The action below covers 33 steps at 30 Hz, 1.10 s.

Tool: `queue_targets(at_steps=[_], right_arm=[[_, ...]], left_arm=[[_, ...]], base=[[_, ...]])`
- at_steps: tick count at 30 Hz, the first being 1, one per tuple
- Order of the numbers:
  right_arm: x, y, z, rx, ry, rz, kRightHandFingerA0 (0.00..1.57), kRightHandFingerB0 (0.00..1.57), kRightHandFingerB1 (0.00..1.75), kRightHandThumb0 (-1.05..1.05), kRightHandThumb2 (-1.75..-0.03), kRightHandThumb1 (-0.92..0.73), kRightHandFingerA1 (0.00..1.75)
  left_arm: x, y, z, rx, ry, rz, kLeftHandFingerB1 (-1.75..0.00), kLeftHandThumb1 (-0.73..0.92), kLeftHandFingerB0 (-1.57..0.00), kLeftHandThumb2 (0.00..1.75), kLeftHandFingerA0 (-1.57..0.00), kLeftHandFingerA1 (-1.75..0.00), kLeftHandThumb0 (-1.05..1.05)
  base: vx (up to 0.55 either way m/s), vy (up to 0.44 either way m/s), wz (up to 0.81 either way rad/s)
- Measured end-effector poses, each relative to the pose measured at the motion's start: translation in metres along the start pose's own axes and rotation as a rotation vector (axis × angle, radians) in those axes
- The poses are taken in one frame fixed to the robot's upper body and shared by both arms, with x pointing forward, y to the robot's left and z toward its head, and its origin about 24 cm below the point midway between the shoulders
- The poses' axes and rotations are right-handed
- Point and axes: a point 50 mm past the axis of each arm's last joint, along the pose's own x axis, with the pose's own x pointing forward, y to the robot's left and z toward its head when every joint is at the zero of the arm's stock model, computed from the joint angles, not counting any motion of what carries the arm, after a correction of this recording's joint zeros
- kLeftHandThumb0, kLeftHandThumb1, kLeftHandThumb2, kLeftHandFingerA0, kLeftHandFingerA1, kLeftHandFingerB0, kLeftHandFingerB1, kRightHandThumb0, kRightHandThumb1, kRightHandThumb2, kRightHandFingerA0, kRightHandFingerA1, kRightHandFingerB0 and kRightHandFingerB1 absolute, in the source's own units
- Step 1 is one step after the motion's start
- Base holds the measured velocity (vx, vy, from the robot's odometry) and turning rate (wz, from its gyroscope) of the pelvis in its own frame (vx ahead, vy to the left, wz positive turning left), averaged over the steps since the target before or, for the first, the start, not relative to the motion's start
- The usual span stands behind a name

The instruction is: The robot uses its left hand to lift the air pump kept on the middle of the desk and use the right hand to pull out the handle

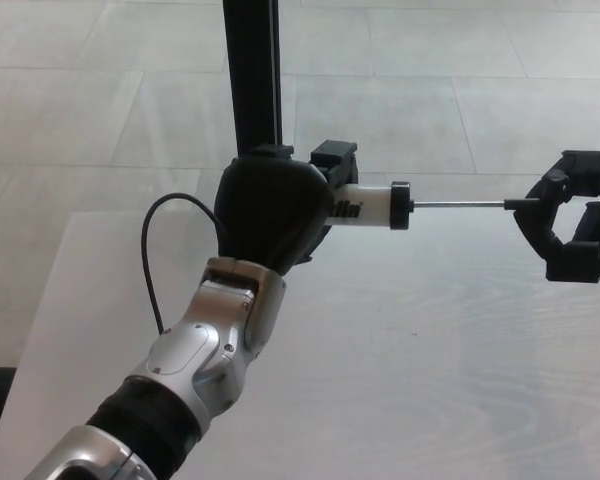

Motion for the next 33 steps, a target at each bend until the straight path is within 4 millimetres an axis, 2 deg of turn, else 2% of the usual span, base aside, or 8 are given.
queue_targets(at_steps=[17,21,22,23,24,25,26,33], right_arm=[[0.001,-0.014,-0.006,0.039,0.005,-0.033,0.95,0.87,1.44,-0.19,-0.99,-0.47,1.62],[0.001,-0.014,-0.006,0.05,0.001,-0.033,0.9,0.92,0.95,-0.1,-1.01,-0.49,1.32],[0.001,-0.014,-0.006,0.06,-0.001,-0.033,0.95,0.42,0.39,-0.41,-0.59,-0.63,1.03],[0.001,-0.014,-0.006,0.063,0.0,-0.027,0.65,0.07,0.37,-0.63,-0.82,-0.51,0.74],[0.001,-0.014,-0.007,0.061,0.002,-0.016,0.21,0.0,0.11,-0.73,-0.84,-0.47,0.58],[0.0,-0.015,-0.008,0.054,0.004,-0.002,0.1,0.0,0.02,-0.92,-0.91,-0.54,0.16],[0.0,-0.016,-0.008,0.044,0.004,0.012,0.0,0.0,0.0,-0.89,-0.58,-0.56,0.0],[-0.001,-0.021,-0.012,-0.047,0.015,0.122,0.0,0.0,0.0,-0.8,-0.68,-0.42,0.0]], left_arm=[[-0.012,-0.005,-0.015,-0.009,0.016,-0.029,-1.37,0.68,-0.73,0.83,-0.82,-1.63,-0.18],[-0.014,-0.005,-0.016,-0.021,0.019,-0.038,-1.41,0.64,-0.72,0.86,-0.83,-1.65,-0.16],[-0.014,-0.005,-0.016,-0.023,0.02,-0.037,-1.38,0.64,-0.73,0.85,-0.83,-1.62,-0.16],[-0.014,-0.005,-0.017,-0.022,0.022,-0.037,-1.35,0.65,-0.76,0.85,-0.84,-1.62,-0.17],[-0.014,-0.005,-0.018,-0.019,0.024,-0.038,-1.28,0.63,-0.78,0.82,-0.84,-1.59,-0.2],[-0.015,-0.005,-0.018,-0.018,0.025,-0.039,-1.31,0.63,-0.76,0.82,-0.83,-1.61,-0.17],[-0.015,-0.005,-0.019,-0.016,0.026,-0.04,-1.33,0.64,-0.78,0.86,-0.85,-1.61,-0.17],[-0.016,-0.007,-0.019,-0.017,0.029,-0.05,-1.41,0.66,-0.73,0.94,-0.87,-1.75,-0.19]], base=[[0.0,0.0,0.0],[0.0,0.0,0.0],[0.0,0.0,0.0],[0.0,0.0,0.0],[0.0,0.0,0.0],[0.0,0.0,0.0],[0.0,0.0,0.0],[0.0,0.0,0.0]])
